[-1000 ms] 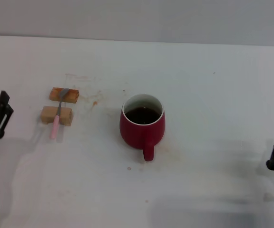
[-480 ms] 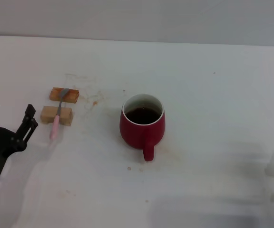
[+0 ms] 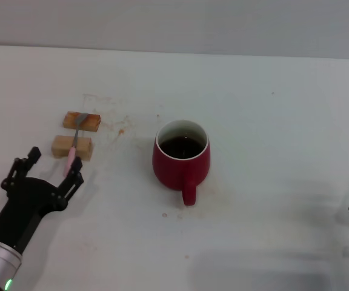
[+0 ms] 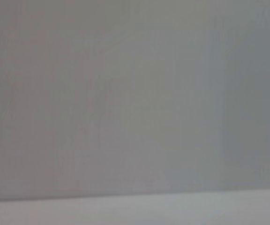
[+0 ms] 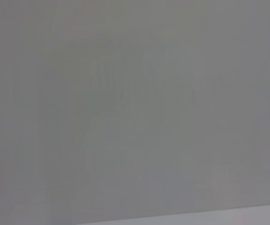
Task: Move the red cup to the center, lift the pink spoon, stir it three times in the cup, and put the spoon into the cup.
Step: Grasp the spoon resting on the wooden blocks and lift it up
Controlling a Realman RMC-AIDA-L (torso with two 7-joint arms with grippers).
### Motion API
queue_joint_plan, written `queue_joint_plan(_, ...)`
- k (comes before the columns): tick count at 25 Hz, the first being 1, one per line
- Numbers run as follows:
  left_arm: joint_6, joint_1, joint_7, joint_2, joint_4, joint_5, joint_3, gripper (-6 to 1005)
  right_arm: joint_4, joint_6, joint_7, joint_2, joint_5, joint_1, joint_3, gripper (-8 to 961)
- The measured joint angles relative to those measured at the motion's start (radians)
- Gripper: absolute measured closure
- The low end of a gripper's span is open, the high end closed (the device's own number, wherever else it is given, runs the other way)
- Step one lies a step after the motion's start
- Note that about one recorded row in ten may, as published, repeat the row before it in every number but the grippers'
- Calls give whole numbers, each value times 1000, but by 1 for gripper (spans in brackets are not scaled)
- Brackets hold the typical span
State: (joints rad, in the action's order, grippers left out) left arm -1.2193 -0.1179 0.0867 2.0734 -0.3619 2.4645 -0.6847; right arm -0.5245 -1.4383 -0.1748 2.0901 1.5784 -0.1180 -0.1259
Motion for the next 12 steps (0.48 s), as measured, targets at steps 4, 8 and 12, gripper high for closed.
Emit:
queue_joint_plan(4,46,-17,0,1,0,-2,1,171,0,0,0,-1,0,-5,2,952)
queue_joint_plan(8,62,-27,1,1,0,-3,0,172,-1,0,0,-2,0,-9,3,952)
queue_joint_plan(12,107,-39,0,1,0,-3,-4,173,-1,0,0,-2,1,-9,4,952)
